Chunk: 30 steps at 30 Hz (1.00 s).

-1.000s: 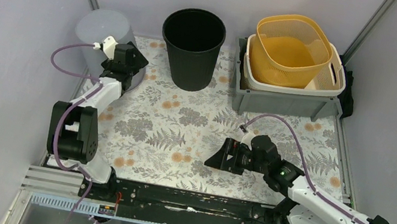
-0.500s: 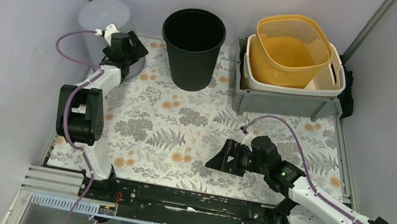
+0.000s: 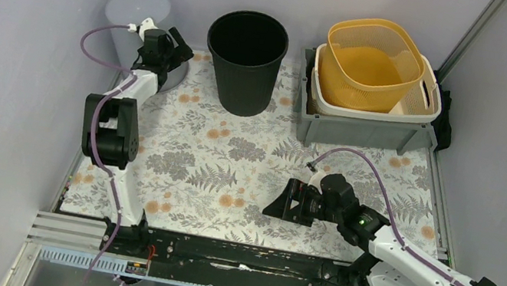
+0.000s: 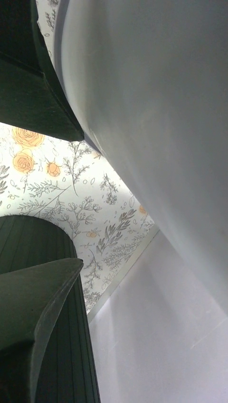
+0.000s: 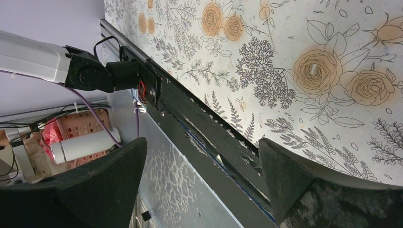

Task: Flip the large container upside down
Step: Move the container to the corner of the board, then move the container to the center of the board.

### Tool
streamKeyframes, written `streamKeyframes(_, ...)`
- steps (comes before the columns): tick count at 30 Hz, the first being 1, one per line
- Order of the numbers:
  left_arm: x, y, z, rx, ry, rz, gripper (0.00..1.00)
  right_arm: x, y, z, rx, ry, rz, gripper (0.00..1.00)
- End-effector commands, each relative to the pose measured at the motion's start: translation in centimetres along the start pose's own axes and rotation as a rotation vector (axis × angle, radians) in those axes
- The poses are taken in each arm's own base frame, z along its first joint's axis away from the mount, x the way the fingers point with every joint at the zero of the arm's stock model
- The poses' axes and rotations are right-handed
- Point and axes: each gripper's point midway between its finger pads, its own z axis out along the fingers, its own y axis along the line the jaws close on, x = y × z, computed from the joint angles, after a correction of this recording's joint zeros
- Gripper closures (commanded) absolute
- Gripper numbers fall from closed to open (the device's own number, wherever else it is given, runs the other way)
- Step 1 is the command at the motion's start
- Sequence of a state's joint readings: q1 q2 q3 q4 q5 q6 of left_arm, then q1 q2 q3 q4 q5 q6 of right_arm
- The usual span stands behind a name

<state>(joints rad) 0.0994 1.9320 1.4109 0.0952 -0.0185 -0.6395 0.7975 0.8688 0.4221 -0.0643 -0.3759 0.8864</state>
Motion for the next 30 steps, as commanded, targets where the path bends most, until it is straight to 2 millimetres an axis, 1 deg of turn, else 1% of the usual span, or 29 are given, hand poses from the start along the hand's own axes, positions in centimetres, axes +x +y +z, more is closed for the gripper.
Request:
streamKeyframes(1,8.2,3.3,0.5,-0.064,0.286,-0.035,0.00,-1.0,1.3,-0.2,-0.023,-0.030,-0.021,0.05)
streamKeyframes(4,8.3,2.7,0.9,-0.035,0.290,-0.034,0.00,-1.0,1.3,-0.1,-0.022,-0.027,-0.020,0.05)
streamKeyframes(5,8.2,2.5,0.8,-0.030,0.288,-0.034,0.00,-1.0,1.2,-0.1,-0.022,-0.026,-0.020,0.05)
streamKeyframes(7,7.8,2.0,-0.1,-0.023,0.278,-0.034,0.00,-0.9,1.2,-0.1,-0.024,-0.028,-0.019,0.05)
streamKeyframes(11,5.9,-0.1,-3.3,-0.010,0.218,0.005,0.00,-0.9,1.1,0.0,-0.025,-0.027,-0.013,0.05)
streamKeyframes(16,4.2,-3.2,-7.2,0.007,0.181,0.029,0.00,-0.8,1.2,0.4,-0.037,-0.022,-0.008,0.05)
streamKeyframes(18,3.8,-4.4,-8.5,0.024,0.177,0.033,0.00,-0.8,1.3,0.4,-0.042,-0.023,-0.011,0.05)
streamKeyframes(24,3.0,-8.0,-11.9,0.074,0.172,0.045,0.00,-0.6,1.3,0.4,-0.048,-0.023,-0.014,0.05)
streamKeyframes(26,2.2,-9.0,-13.2,0.096,0.157,0.035,0.00,-0.5,1.3,0.4,-0.054,-0.027,-0.012,0.05)
streamKeyframes(30,0.9,-10.5,-14.8,0.131,0.132,0.014,0.00,-0.3,1.1,0.2,-0.061,-0.036,-0.004,0.05)
